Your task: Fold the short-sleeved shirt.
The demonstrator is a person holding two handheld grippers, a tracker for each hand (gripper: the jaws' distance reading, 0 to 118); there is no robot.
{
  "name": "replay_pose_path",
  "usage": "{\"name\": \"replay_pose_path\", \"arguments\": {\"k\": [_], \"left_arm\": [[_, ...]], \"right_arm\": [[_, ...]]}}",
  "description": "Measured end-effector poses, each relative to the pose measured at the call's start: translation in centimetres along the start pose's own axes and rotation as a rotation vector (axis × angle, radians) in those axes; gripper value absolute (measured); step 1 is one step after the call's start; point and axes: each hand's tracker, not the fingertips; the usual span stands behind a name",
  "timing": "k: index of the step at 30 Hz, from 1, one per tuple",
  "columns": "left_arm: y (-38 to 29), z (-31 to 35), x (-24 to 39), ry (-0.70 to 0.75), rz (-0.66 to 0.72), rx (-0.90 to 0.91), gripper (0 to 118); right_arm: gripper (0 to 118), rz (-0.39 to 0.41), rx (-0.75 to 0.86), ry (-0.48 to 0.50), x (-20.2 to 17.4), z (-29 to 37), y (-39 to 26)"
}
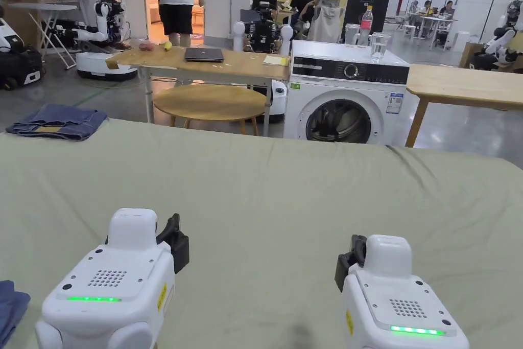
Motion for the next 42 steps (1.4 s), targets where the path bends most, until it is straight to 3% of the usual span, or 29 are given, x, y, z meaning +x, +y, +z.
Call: {"name": "replay_pose_path", "arguments": {"k": [2,3,5,6,15,20,25,37,42], "left_arm": [[-0.2,0.0,-0.2,-0.015,0.015,0.009,69],[-0.1,0.1,-0.3,-0.018,0.022,0.010,81],[-0.2,0.1,-0.4,-0.027,0.026,0.017,94],[-0.1,0.1,-0.4,-0.026,0.025,0.017,95],[0.2,-0.1,-0.8,-0.047,0.035,0.025,95],[0.4,0.0,-0.1,-0.018,-0.012,0.052,95],[0.2,-0.1,0.2,0.000,-0.033,0.072,95],[0.1,-0.7,-0.4,-0.065,0.001,0.101,95],[-0.1,-0.7,-0.1,-0.056,-0.024,0.100,95]], "right_arm": [[80,-0.008,-0.005,0.001,0.1,-0.1,0.1],[89,-0.016,-0.014,0.003,0.2,-0.2,0.1],[95,-0.029,-0.024,-0.011,0.3,-0.4,0.2],[97,-0.029,-0.022,-0.049,0.3,-0.6,0.1],[97,-0.016,-0.010,-0.071,1.0,-1.1,0.5],[97,-0.040,0.001,-0.030,1.4,-1.2,0.8],[97,0.033,0.000,-0.121,0.7,-1.7,0.7],[97,-0.062,-0.010,-0.026,1.3,-2.3,0.9],[97,-0.064,-0.028,-0.058,0.9,-2.7,1.0]]}}
